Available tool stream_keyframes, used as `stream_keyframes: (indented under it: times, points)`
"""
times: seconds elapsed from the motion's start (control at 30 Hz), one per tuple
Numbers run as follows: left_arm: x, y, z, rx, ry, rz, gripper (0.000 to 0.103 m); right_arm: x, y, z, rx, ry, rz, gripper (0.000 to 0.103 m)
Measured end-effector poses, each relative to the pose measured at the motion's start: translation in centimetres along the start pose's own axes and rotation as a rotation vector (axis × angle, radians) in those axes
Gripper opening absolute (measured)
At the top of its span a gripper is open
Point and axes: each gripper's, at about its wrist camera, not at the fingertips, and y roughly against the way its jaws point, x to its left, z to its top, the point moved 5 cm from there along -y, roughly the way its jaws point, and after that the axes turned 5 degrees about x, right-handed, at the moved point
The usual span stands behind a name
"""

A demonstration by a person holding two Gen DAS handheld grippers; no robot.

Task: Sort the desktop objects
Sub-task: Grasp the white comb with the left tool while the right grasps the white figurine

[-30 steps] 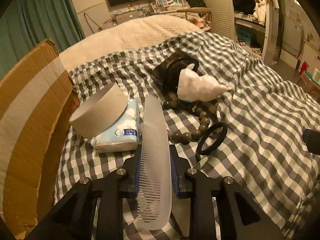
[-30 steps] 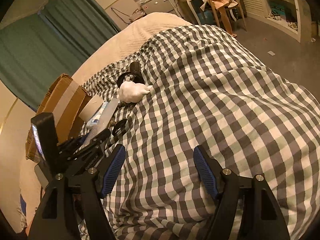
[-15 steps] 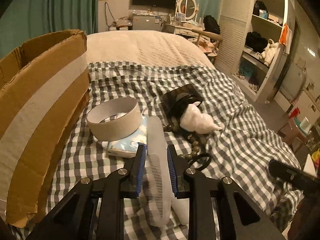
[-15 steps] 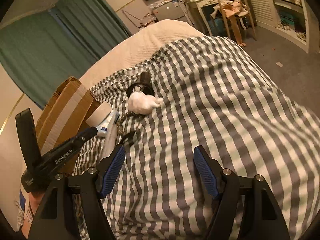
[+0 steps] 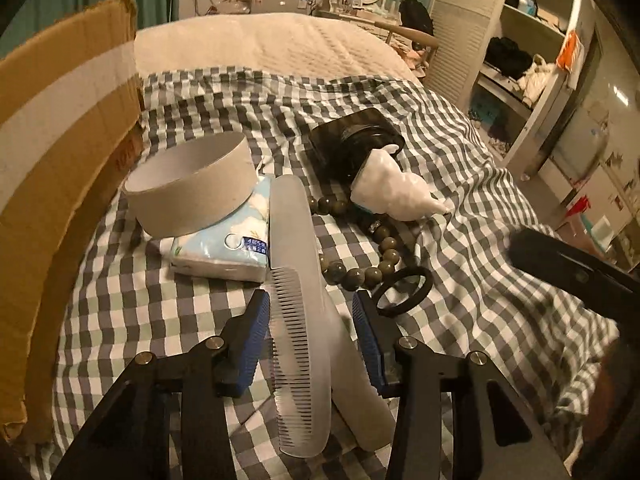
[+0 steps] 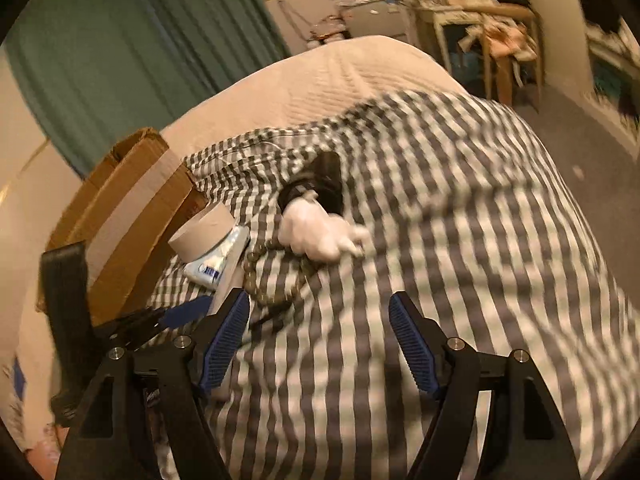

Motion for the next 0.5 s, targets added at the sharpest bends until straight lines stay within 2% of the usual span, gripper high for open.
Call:
stream_keyframes:
  times: [0.13, 0.23, 0.4, 0.5]
  points:
    - [1.4, 0.3, 0.4, 0.007, 0.078, -0.051, 0.045, 1.2, -1.7, 2.0, -0.012, 0.115, -0.050, 0.072]
    - [2.1, -0.3, 0.5, 0.031, 0.124, -0.090, 0.045, 1.6, -3.8, 3.4, -0.001, 0.167, -0.063, 0.076]
    - [1.8, -1.0, 0.5, 0.044, 0.101, -0.085, 0.045, 1.4, -7.7, 4.0, 0.081, 0.166, -0.044, 0.076]
    - [1.7, -1.0, 0.5, 0.047, 0.095, -0.080, 0.043, 1.4, -9.2, 3.8, 0.120, 0.183, -0.105, 0.076]
